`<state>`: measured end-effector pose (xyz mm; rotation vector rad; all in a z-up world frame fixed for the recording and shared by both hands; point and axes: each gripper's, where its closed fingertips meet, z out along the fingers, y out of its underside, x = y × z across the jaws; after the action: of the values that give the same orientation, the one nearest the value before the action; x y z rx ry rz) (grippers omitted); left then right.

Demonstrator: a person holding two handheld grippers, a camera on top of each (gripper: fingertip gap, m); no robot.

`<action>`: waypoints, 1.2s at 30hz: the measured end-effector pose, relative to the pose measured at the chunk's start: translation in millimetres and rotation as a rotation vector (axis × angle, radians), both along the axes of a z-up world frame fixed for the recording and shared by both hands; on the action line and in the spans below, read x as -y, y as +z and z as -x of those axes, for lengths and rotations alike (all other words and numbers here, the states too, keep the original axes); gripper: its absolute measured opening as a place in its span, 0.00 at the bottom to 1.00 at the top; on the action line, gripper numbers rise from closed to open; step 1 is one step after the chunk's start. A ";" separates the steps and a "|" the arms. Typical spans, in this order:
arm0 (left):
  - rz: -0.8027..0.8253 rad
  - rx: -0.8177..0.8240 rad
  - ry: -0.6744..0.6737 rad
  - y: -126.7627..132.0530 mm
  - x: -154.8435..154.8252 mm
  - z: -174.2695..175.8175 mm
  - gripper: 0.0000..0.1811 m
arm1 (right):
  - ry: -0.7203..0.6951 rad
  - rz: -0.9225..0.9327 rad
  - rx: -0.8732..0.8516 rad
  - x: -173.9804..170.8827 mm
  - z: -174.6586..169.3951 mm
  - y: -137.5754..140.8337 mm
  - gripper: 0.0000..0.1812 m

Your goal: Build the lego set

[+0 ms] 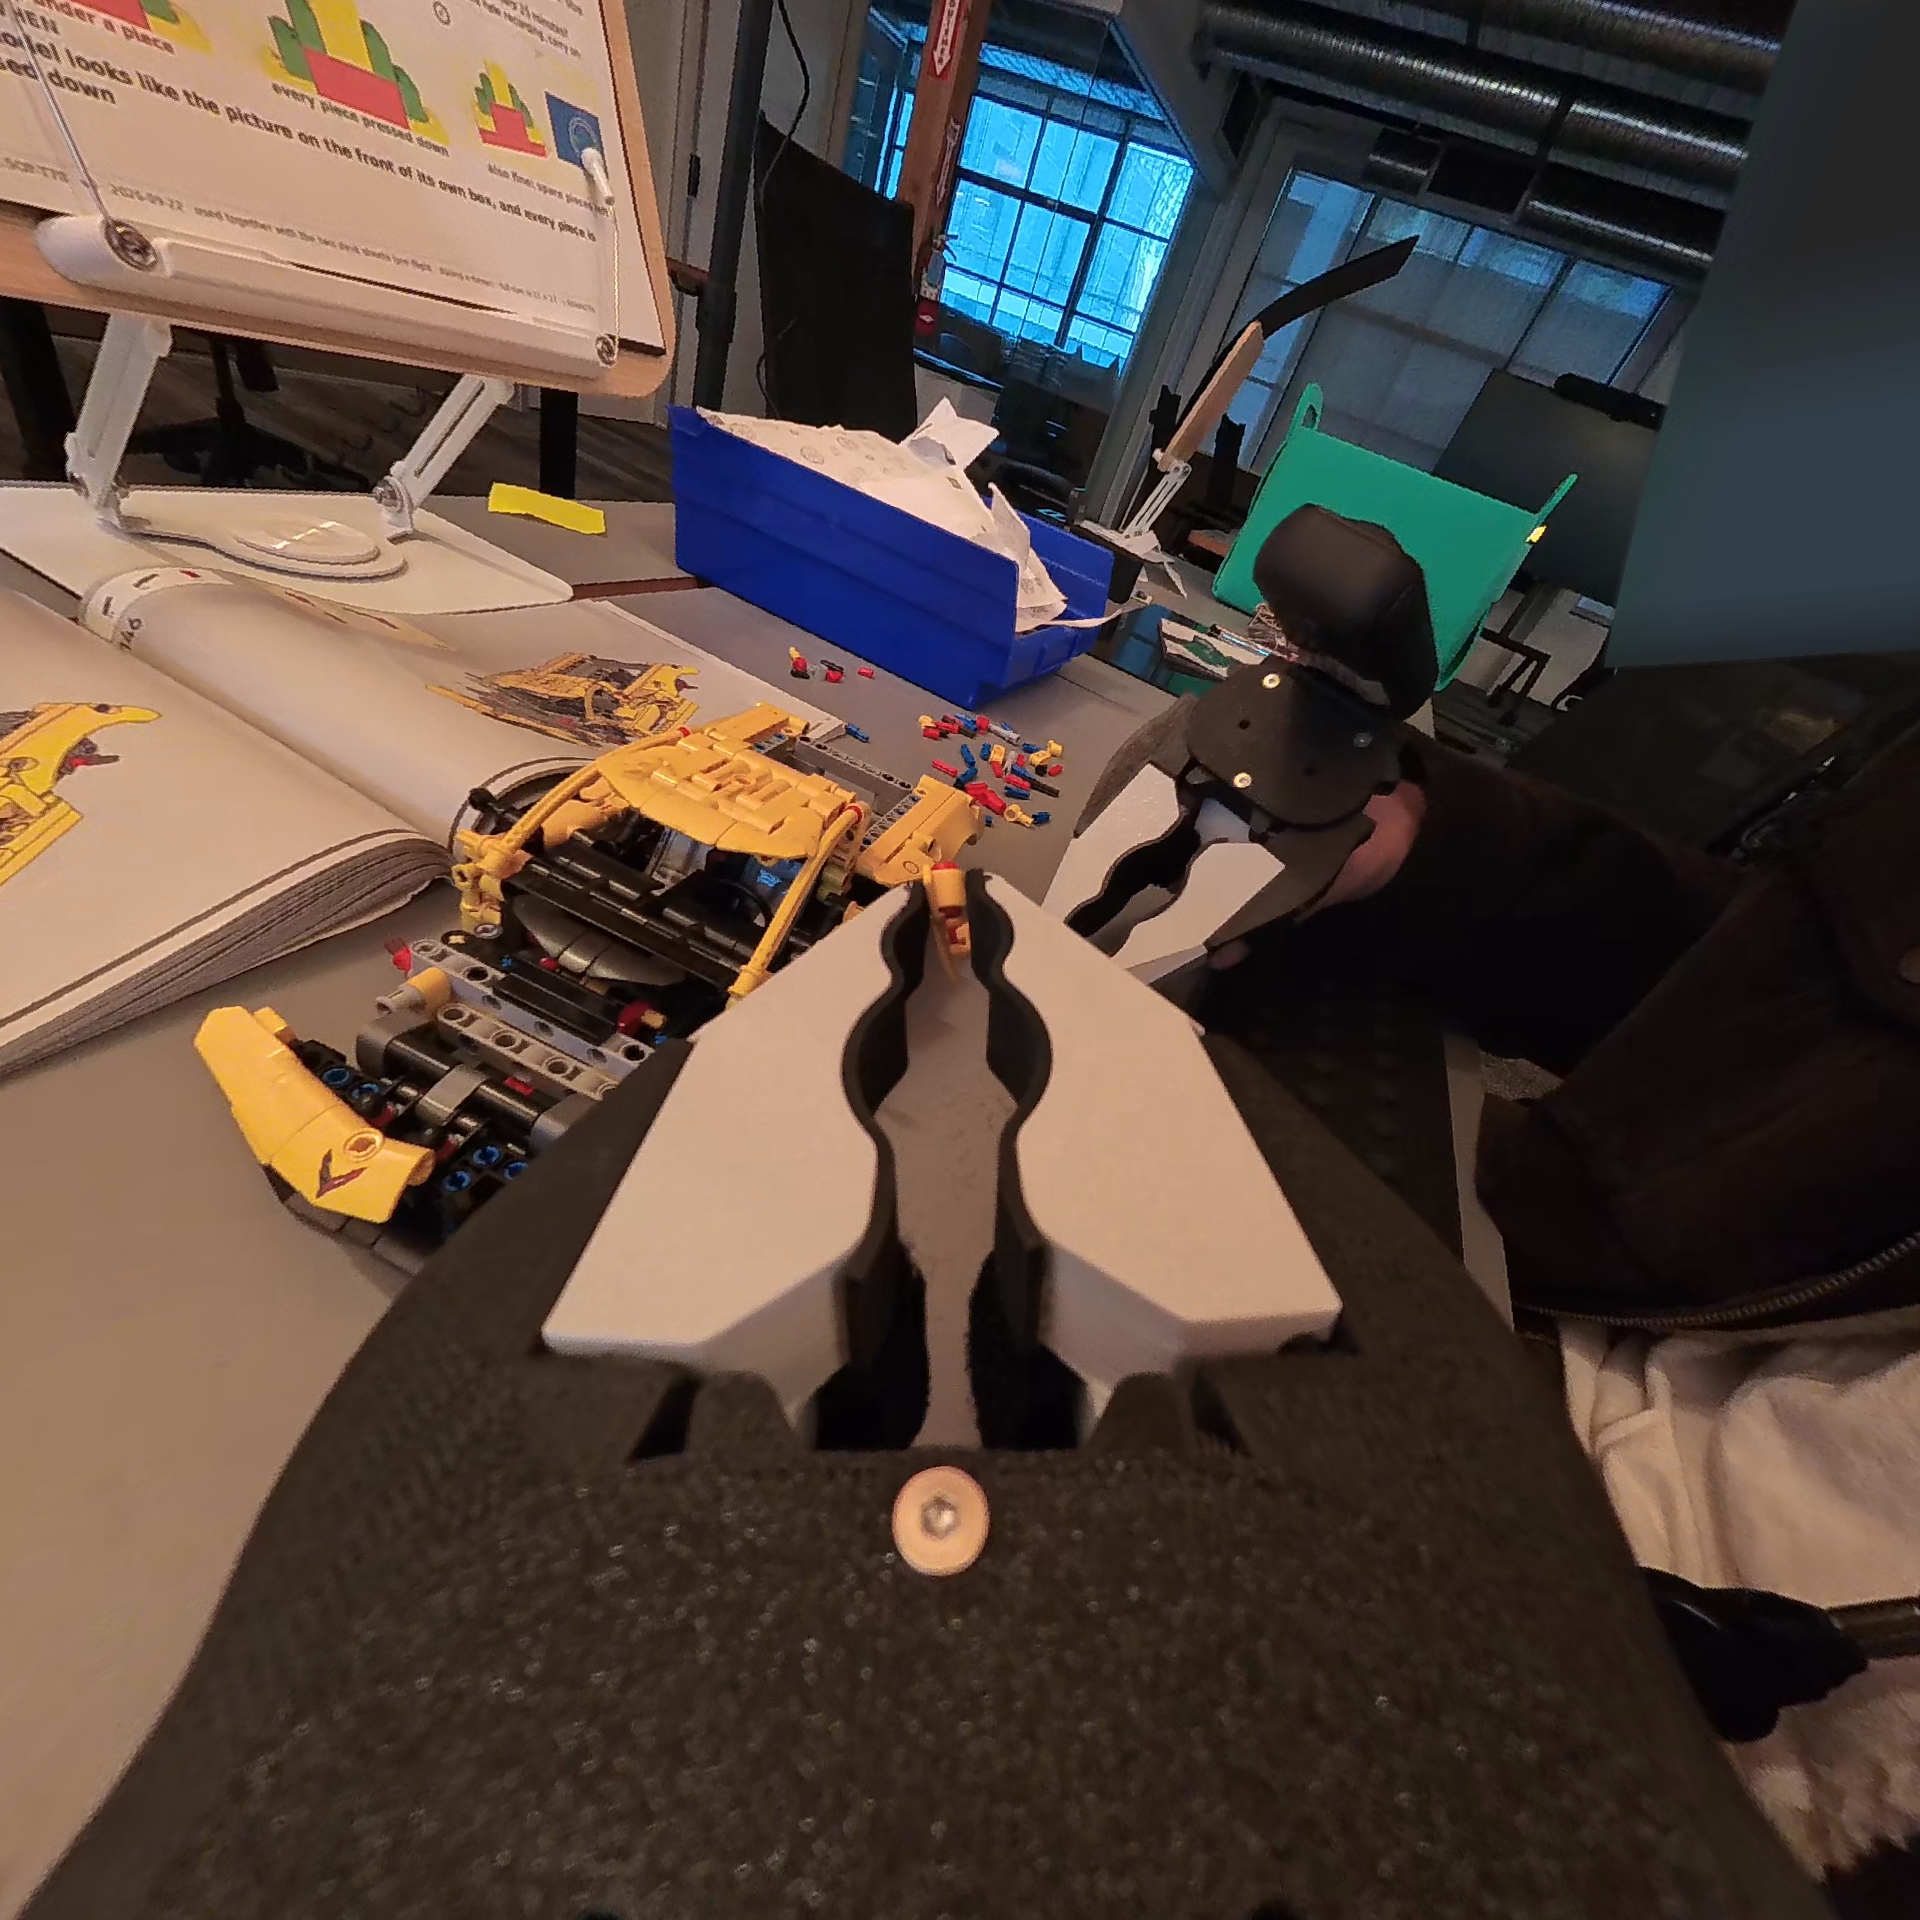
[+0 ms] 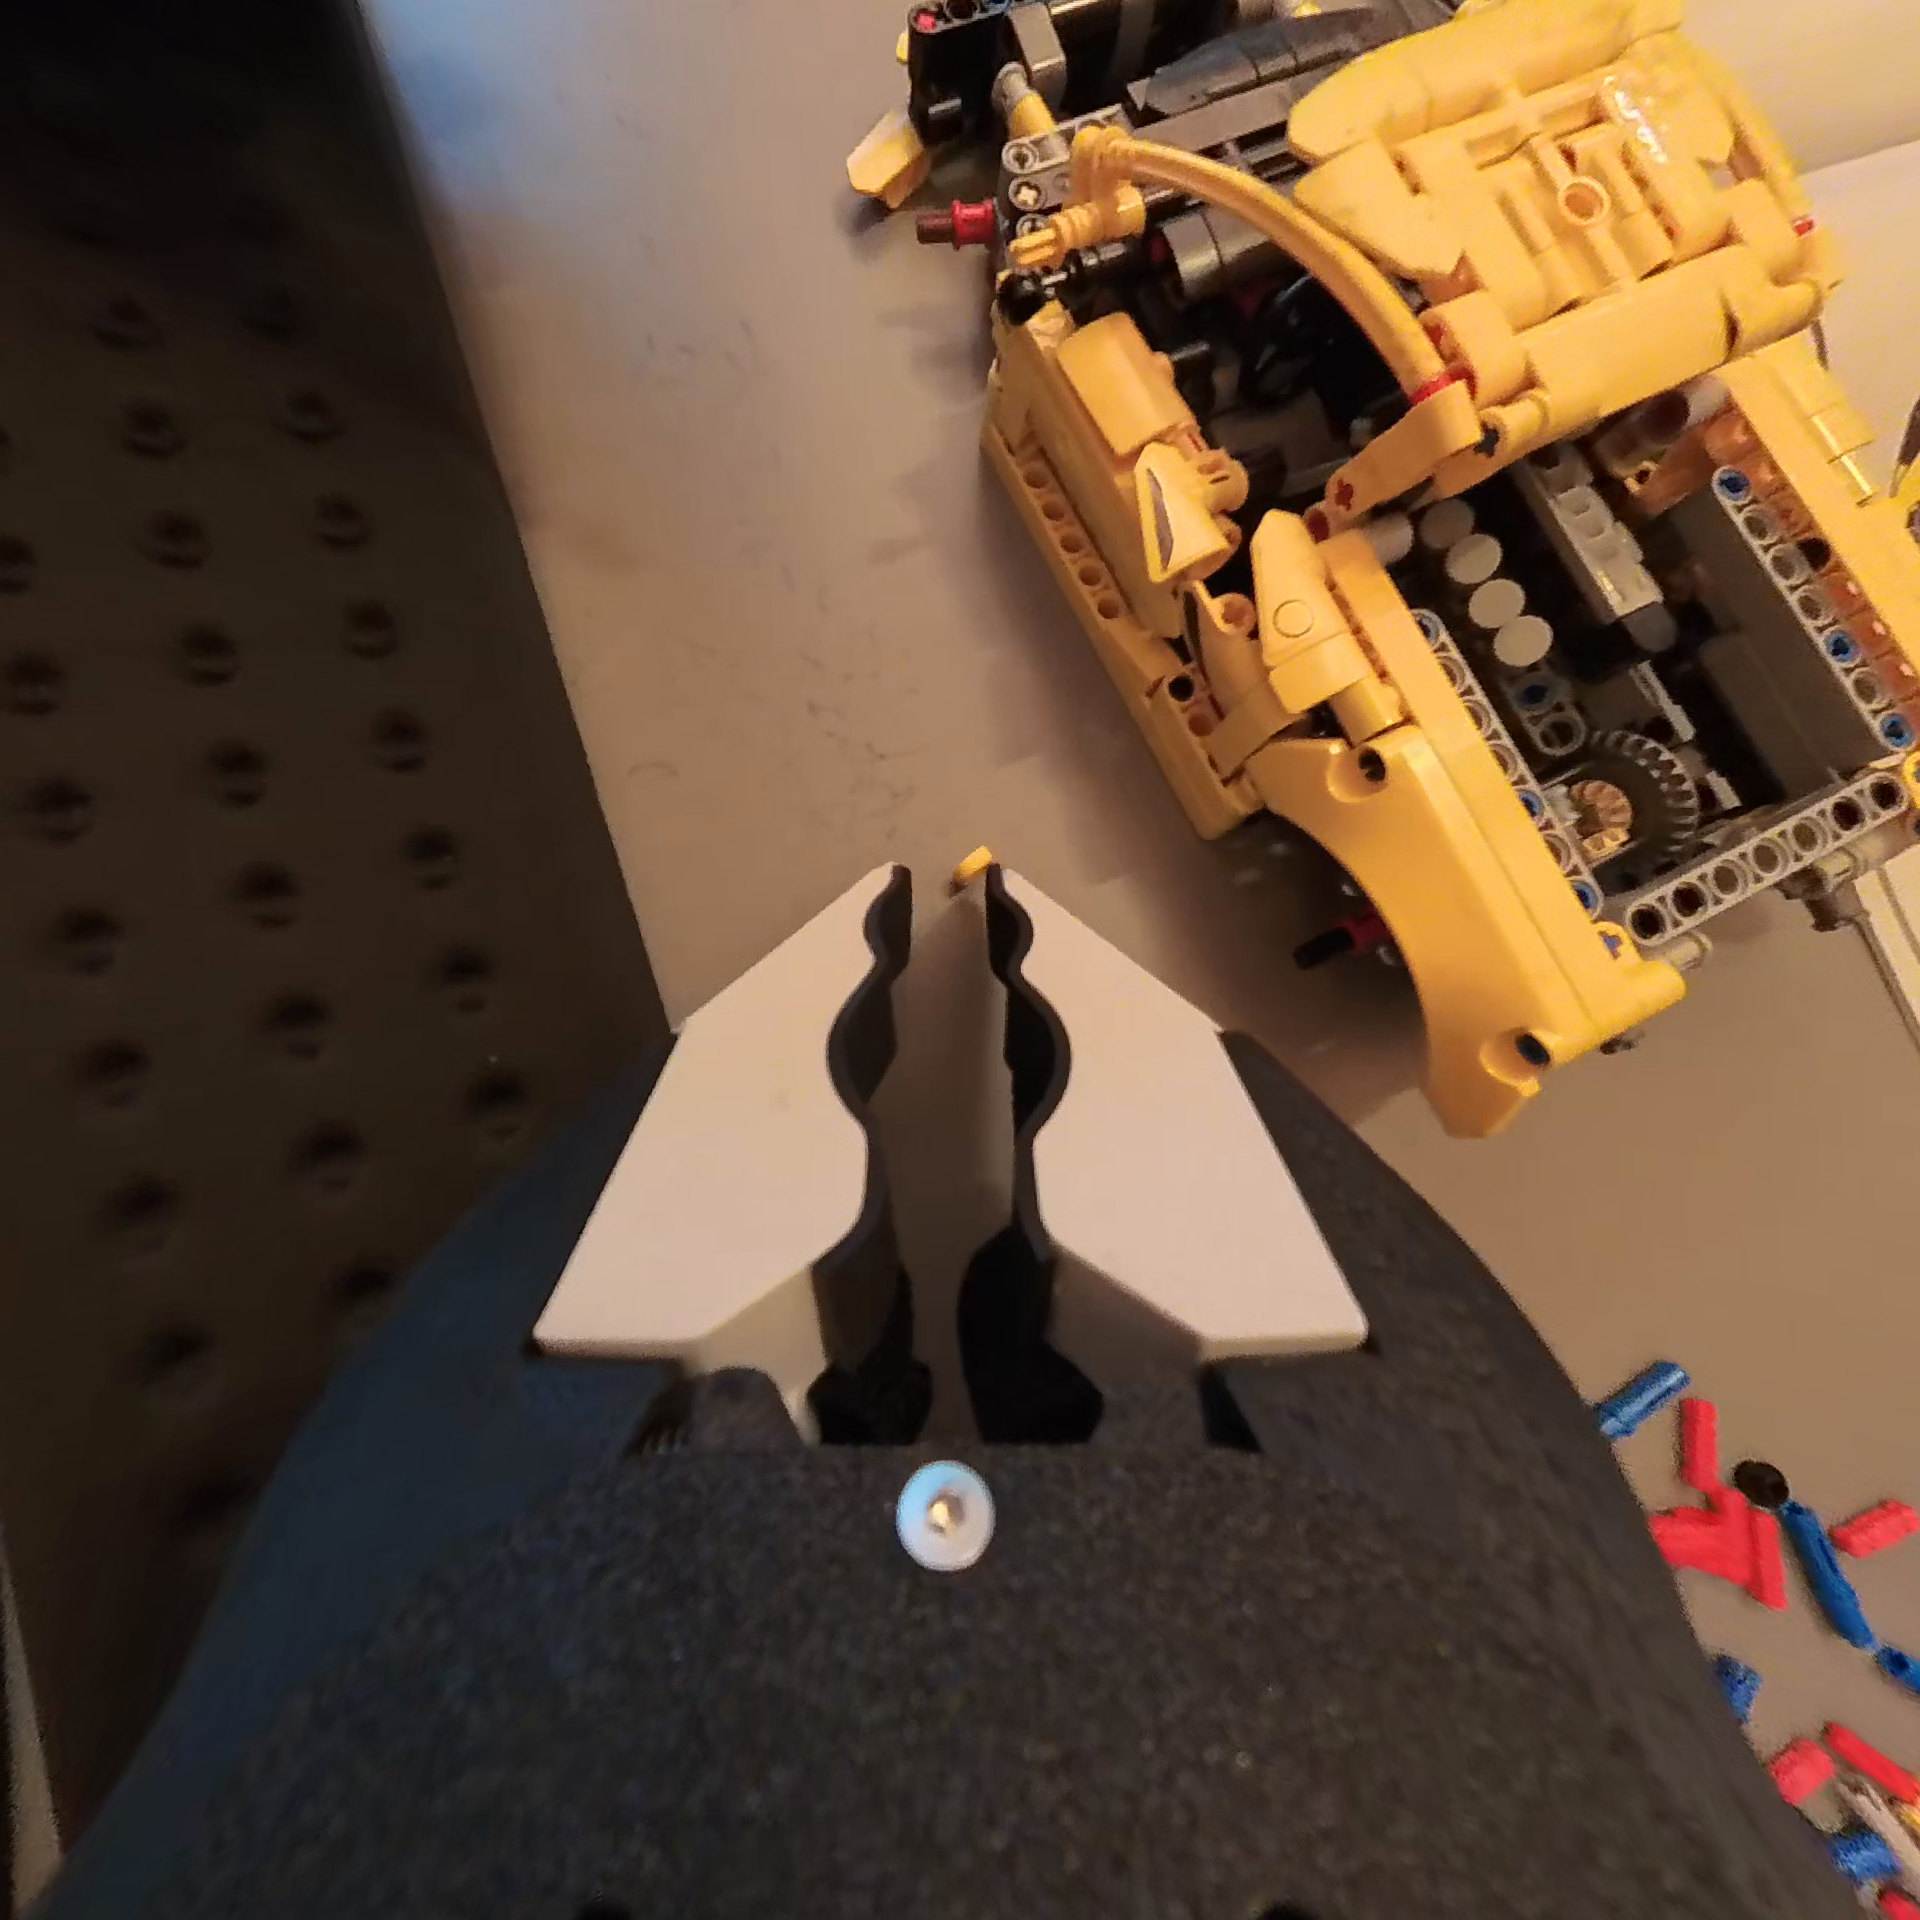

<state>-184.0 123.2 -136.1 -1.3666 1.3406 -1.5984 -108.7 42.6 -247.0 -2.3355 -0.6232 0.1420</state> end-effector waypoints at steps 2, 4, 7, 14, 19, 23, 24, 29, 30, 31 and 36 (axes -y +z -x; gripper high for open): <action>0.000 0.000 0.000 0.0 0.0 0.1 0.04 | -0.015 -0.010 0.001 -1.7 -1.5 1.8 0.07; 0.000 0.000 -0.001 0.0 0.1 0.0 0.04 | -0.031 -0.028 0.008 -4.5 -1.7 5.2 0.07; -0.001 0.000 -0.001 0.0 0.3 0.0 0.04 | -0.066 -0.022 0.011 -8.8 -1.8 2.7 0.09; 0.001 0.002 -0.004 0.3 0.8 0.3 0.04 | -0.097 -0.024 0.021 -8.3 -11.2 1.7 0.08; 0.003 0.001 -0.005 0.2 1.2 0.3 0.04 | -0.094 -0.023 0.041 -5.5 -13.9 3.3 0.07; 0.003 0.001 -0.006 0.2 1.3 0.3 0.04 | -0.088 -0.001 0.060 -3.7 -10.9 -0.2 0.07; 0.003 0.001 -0.006 0.1 1.4 0.3 0.04 | -0.096 0.008 0.058 -3.5 -11.2 -1.5 0.07; 0.006 -0.001 -0.008 -0.1 1.7 0.1 0.04 | -0.157 0.012 0.042 -4.2 -11.0 -2.9 0.06; 0.006 0.000 -0.007 0.1 1.5 0.2 0.04 | -0.173 0.012 0.044 -4.6 -12.8 -4.5 0.06; 0.007 0.000 -0.007 0.1 1.6 0.3 0.04 | -0.181 0.017 0.037 -4.6 -13.2 -6.8 0.05; -0.010 0.006 -0.012 0.8 3.8 0.6 0.04 | -0.193 0.012 0.006 -6.4 -13.1 -6.7 0.04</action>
<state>-184.6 119.4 -135.4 -1.3493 1.3544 -1.6000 -95.6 49.1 -253.7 -2.3936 -0.3973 0.0501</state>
